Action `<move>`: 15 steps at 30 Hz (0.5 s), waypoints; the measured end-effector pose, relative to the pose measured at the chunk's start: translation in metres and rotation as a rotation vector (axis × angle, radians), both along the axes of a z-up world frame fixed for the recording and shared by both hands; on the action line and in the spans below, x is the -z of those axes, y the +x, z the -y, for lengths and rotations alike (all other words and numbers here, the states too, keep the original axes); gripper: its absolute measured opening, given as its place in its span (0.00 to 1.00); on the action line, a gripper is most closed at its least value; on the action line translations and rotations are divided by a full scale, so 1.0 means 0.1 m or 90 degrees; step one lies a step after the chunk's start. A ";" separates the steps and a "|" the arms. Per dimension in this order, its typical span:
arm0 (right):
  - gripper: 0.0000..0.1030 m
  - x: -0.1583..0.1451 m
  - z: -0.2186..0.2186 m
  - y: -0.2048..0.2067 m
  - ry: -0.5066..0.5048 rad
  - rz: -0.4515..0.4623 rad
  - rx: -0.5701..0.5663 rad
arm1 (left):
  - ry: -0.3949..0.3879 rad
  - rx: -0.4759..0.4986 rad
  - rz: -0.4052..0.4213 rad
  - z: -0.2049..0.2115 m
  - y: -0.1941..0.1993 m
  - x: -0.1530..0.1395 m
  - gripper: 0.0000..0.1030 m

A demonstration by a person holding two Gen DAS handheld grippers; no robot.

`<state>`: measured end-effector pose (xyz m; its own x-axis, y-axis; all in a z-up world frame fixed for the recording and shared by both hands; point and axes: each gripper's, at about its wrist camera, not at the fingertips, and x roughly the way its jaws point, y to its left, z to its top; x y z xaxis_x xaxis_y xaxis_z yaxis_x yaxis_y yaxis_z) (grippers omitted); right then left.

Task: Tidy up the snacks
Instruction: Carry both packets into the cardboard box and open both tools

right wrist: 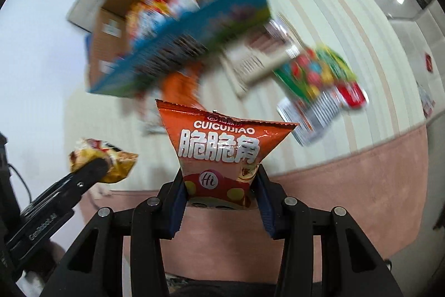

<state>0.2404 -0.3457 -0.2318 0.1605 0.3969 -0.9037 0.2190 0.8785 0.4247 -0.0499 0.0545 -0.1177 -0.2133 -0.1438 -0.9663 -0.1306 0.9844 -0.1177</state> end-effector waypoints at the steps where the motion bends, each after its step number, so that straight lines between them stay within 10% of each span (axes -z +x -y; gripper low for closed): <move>1: 0.46 -0.11 -0.01 0.09 0.009 0.013 -0.006 | -0.001 -0.002 0.009 -0.01 0.10 -0.06 0.44; 15: 0.46 -0.68 -0.16 1.83 -0.068 0.095 -0.076 | 0.083 -0.012 0.027 -0.41 1.66 0.31 0.44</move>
